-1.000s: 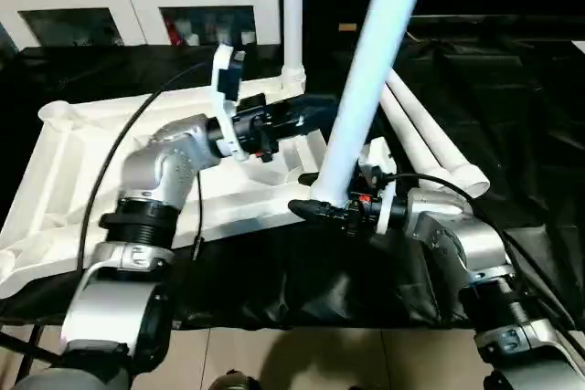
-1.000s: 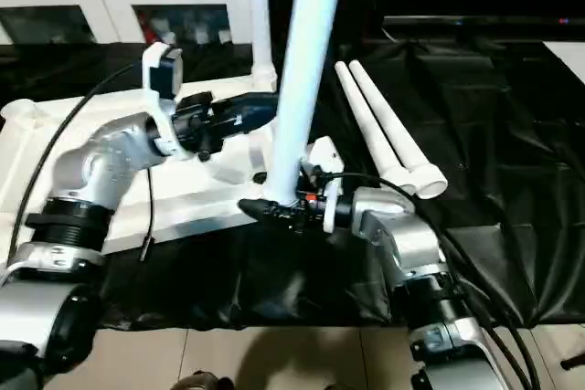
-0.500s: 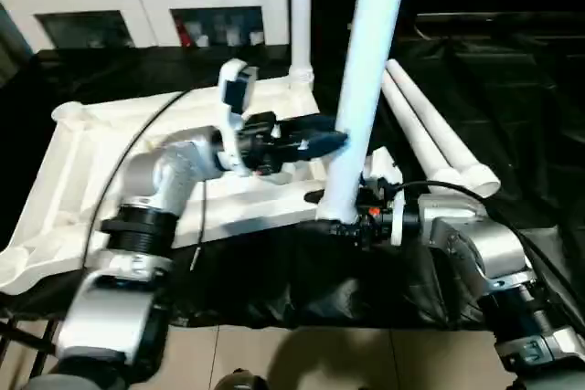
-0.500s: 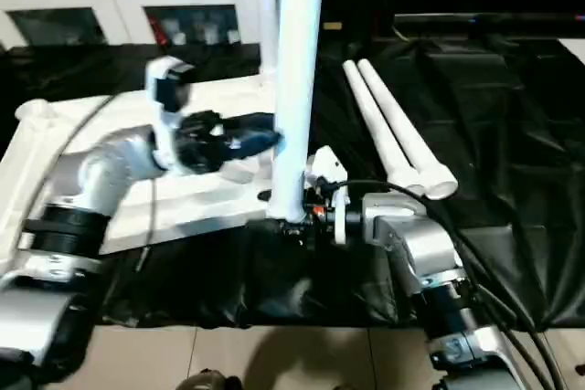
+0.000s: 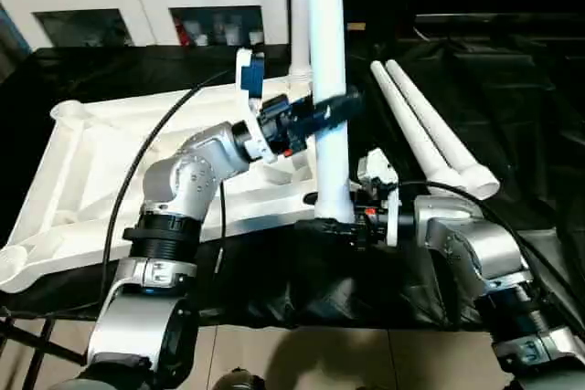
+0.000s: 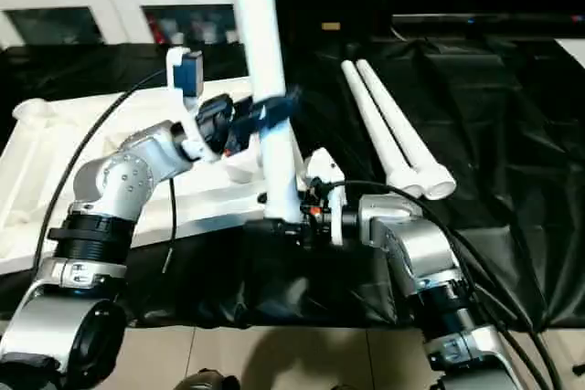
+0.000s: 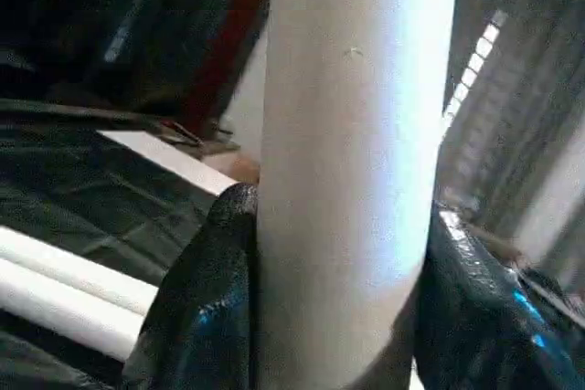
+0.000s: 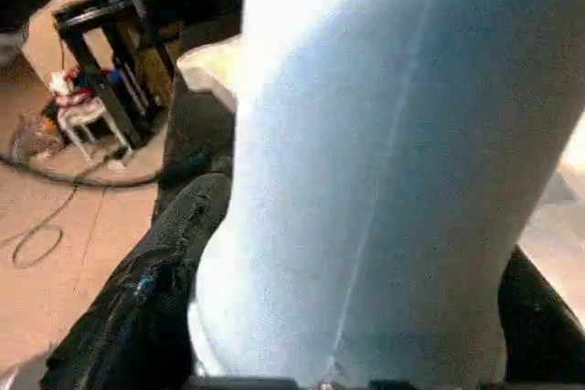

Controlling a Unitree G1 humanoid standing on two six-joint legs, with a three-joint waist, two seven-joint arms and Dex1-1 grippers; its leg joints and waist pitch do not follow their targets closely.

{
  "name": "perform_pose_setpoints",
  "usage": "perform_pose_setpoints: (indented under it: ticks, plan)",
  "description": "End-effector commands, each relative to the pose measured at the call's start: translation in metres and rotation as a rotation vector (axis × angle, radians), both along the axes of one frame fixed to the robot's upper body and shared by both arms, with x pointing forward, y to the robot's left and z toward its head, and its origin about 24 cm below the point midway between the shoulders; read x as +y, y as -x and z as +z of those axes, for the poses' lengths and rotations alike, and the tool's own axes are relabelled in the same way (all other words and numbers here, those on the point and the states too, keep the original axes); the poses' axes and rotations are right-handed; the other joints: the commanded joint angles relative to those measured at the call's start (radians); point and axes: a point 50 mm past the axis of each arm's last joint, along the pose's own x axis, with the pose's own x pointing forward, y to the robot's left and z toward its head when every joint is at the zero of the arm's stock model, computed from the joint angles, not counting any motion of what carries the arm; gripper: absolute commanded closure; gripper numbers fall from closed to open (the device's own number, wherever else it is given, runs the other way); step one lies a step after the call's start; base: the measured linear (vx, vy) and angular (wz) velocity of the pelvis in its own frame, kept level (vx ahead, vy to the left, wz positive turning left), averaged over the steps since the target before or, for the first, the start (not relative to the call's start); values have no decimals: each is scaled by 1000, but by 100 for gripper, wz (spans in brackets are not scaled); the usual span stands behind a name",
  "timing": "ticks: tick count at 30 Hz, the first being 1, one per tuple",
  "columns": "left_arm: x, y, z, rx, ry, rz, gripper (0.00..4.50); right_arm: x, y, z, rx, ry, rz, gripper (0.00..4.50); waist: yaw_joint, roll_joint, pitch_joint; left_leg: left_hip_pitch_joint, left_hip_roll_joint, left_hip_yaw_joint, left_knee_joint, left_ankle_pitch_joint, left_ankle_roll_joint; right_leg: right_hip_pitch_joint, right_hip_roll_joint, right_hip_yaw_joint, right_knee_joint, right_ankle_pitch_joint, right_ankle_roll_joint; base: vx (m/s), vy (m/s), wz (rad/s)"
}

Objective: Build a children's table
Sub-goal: Insert table leg to table base

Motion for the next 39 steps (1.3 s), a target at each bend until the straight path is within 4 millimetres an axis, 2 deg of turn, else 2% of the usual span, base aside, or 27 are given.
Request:
perform_pose_setpoints:
  ticks: [1, 3, 4, 5, 7, 12, 15, 17, 21, 24, 27, 32, 39]
  plan:
    - [9, -6, 4, 27, -20, 93, 263, -2, -7, 12, -74, 4, -43, 176, 3, -27, -83, 13, 41, -22, -52, -65, 97, 59, -71, 43, -65, -134, -213, 0, 0, 0]
    - [9, -6, -2, 27, -82, 126, 264, -5, -14, 18, -70, -34, -106, 120, 2, -25, -82, 14, 40, -22, -52, -63, 95, 57, -70, 44, -66, -141, -204, 0, 0, 0]
    - [10, -7, -2, 32, -86, 134, 264, -6, -16, 20, -76, -41, -125, 120, 1, -21, -83, 14, 41, -23, -52, -58, 89, 57, -69, 44, -65, -133, -200, 0, 0, 0]
    - [10, -7, -2, 33, -86, 136, 264, -7, -16, 20, -77, -44, -128, 106, -1, -24, -83, 14, 38, -23, -53, -59, 84, 58, -68, 44, -66, -124, -197, 0, 0, 0]
    - [11, -10, -4, 51, -103, 177, 266, -12, -19, 28, -68, -101, -160, 89, -1, -23, -85, 14, 36, -22, -51, -56, 84, 60, -67, 44, -65, -118, -191, 0, 0, 0]
    - [15, -14, -1, 80, -110, 242, 266, -31, -28, 44, -34, -209, -252, 48, 3, -24, -89, 14, 36, -22, -48, -27, 102, 60, -66, 43, -58, -65, -211, 0, 0, 0]
    - [16, -16, 2, 74, -112, 251, 266, -45, -44, 50, -3, -218, -420, 27, 0, -23, -90, 14, 33, -22, -47, -12, 95, 59, -65, 42, -57, -64, -215, 0, 0, 0]
    - [16, -16, 4, 65, -116, 253, 266, -42, -43, 51, -19, -165, -370, 27, 1, -26, -89, 13, 30, -19, -45, -19, 86, 62, -65, 42, -58, -73, -216, 0, 0, 0]
    - [15, -16, 7, 57, -118, 252, 266, -33, -37, 51, 1, -127, -293, 26, 3, -29, -91, 10, 32, -20, -43, -1, 107, 65, -64, 41, -52, -29, -218, 0, 0, 0]
    - [12, -15, 9, 46, -116, 246, 266, -23, -34, 50, 26, -97, -246, 26, 5, -29, -91, 12, 34, -20, -43, -1, 111, 62, -65, 41, -52, -37, -219, 0, 0, 0]
    - [10, -12, 12, 19, -101, 211, 266, -16, -32, 50, 45, -90, -219, 26, 6, -30, -89, 13, 35, -20, -45, -19, 96, 60, -66, 42, -56, -78, -213, 0, 0, 0]
    - [7, -9, 13, -21, -119, 154, 266, -10, -23, 51, 89, -98, -74, 26, 8, -25, -89, 13, 38, -20, -45, -29, 90, 60, -67, 42, -55, -76, -216, 0, 0, 0]
    - [3, -9, 16, -68, -147, 157, 266, -6, -26, 52, 105, -91, -69, 26, 8, -28, -89, 13, 37, -21, -45, -38, 74, 60, -69, 43, -56, -92, -208, 0, 0, 0]
